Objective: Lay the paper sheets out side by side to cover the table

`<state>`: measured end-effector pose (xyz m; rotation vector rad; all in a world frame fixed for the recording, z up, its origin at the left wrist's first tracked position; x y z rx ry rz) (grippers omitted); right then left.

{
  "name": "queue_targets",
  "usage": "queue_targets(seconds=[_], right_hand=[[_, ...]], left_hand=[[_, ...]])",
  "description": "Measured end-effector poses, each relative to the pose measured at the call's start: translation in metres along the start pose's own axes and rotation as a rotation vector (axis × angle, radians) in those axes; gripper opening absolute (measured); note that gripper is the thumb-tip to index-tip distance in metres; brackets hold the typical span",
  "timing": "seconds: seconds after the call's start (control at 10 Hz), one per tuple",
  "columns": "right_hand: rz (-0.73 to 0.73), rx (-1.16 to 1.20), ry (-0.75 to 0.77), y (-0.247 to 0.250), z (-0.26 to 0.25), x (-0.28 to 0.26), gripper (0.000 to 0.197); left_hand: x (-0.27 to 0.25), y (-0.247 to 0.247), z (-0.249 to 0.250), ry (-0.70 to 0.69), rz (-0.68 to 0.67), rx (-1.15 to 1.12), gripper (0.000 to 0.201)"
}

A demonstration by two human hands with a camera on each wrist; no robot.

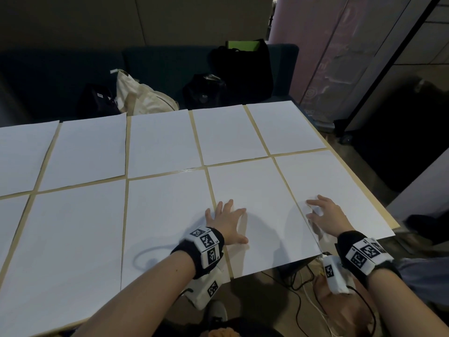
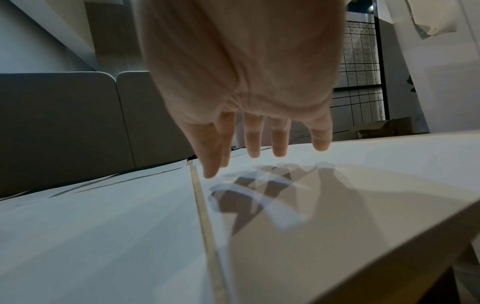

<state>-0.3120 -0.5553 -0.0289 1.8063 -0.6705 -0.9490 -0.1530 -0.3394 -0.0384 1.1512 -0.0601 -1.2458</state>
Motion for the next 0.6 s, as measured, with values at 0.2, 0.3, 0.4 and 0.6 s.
queue_targets(seconds=[0.2, 0.3, 0.4, 0.6], right_hand=[[-0.02, -0.04, -0.003, 0.0, -0.005, -0.002, 0.04], [-0.024, -0.035, 0.004, 0.001, -0.008, -0.004, 0.038], [-0.032, -0.035, 0.011, 0.003, -0.012, -0.007, 0.038], [-0.072, -0.009, 0.07, 0.006, -0.035, -0.008, 0.033]], left_hand=[[-0.001, 0.009, 0.003, -0.031, 0.071, -0.039, 0.073], [-0.002, 0.018, 0.005, -0.063, 0.135, -0.122, 0.059], [-0.004, 0.032, 0.008, -0.102, 0.177, -0.176, 0.048], [-0.016, 0.045, 0.011, -0.18, 0.101, -0.38, 0.035]])
Point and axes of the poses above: each hand's wrist, its own x-axis towards the middle knuckle, its own y-axis out of the back of the hand, z = x × y, the point moved 10 cm from there along x, towards the middle knuckle, and after that the axes turned 10 degrees about -x, right-handed, at the moved point
